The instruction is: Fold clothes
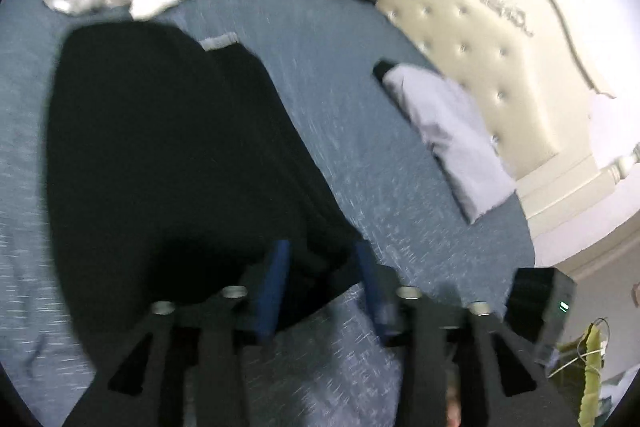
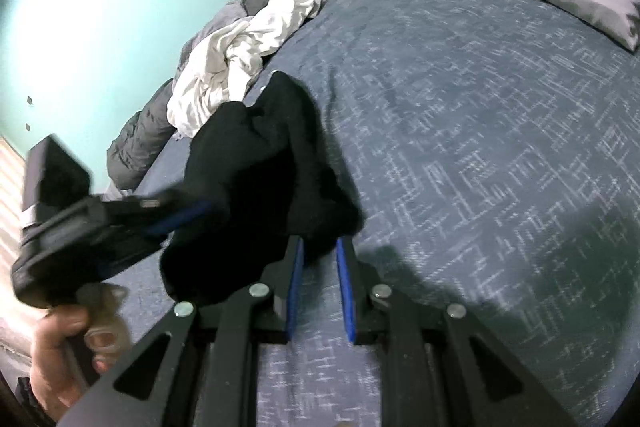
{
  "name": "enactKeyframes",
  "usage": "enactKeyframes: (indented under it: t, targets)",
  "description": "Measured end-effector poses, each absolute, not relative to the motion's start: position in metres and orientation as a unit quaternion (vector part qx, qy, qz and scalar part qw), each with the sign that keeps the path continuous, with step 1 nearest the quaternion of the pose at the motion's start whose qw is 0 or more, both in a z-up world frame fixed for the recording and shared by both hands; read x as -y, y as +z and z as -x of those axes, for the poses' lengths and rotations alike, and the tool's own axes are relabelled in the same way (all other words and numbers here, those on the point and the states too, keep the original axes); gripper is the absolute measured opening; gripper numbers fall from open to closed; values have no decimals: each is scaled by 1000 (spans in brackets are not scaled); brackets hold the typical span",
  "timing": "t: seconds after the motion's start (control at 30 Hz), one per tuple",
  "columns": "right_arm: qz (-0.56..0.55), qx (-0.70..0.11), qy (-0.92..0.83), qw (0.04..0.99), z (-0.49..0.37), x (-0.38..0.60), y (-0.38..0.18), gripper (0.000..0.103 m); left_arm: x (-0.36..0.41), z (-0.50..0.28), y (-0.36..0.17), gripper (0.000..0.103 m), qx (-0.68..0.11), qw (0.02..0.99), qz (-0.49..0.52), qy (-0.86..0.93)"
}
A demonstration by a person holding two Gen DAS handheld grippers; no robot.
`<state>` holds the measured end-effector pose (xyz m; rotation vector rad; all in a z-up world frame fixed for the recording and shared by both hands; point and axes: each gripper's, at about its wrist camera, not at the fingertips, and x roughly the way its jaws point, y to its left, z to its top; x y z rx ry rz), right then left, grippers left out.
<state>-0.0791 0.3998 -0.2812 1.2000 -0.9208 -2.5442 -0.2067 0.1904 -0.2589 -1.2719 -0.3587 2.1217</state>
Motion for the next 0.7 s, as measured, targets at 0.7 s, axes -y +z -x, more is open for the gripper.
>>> enactKeyframes:
  t: [0.7]
  targets:
    - [-484, 208, -838, 142, 178, -355, -278, 21, -94, 206, -290, 57, 111, 218, 492, 836]
